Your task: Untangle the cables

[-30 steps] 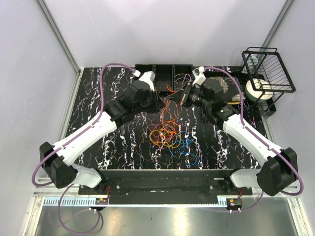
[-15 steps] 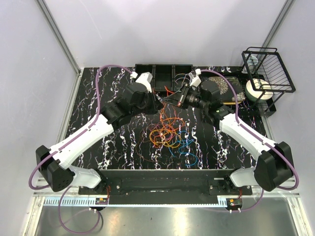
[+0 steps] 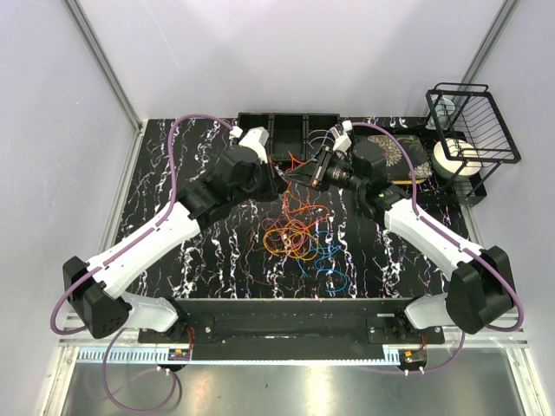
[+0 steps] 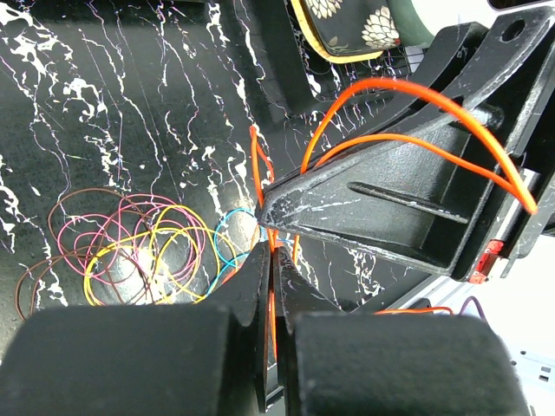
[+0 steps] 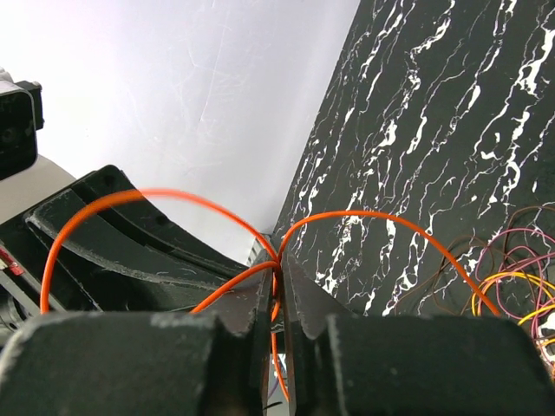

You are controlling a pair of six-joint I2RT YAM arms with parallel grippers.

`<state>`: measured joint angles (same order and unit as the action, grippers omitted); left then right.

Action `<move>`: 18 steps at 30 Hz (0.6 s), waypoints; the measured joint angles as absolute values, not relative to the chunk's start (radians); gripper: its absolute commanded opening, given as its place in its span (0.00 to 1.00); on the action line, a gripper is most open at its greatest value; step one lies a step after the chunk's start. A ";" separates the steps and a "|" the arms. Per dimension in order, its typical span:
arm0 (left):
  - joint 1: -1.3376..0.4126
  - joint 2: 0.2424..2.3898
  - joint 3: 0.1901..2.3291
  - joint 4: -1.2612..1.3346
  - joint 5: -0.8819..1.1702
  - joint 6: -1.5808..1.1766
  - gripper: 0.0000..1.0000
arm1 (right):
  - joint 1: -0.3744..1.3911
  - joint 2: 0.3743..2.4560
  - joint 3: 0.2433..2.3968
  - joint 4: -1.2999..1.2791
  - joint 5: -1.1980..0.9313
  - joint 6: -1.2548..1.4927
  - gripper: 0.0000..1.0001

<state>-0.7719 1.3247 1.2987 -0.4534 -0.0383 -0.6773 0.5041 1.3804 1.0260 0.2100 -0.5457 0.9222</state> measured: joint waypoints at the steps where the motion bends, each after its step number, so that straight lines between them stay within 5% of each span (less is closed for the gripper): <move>1: -0.772 1.325 1.299 -0.453 -0.038 -0.677 0.00 | 0.504 1.381 1.026 0.213 -0.547 0.924 0.14; 18: -0.772 1.323 1.298 -0.453 -0.040 -0.668 0.00 | 0.504 1.383 1.010 0.227 -0.570 0.941 0.18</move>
<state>-0.7719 1.3228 1.2984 -0.4534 -0.0399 -0.6682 0.5041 1.3834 1.0100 0.2272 -0.5701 0.9409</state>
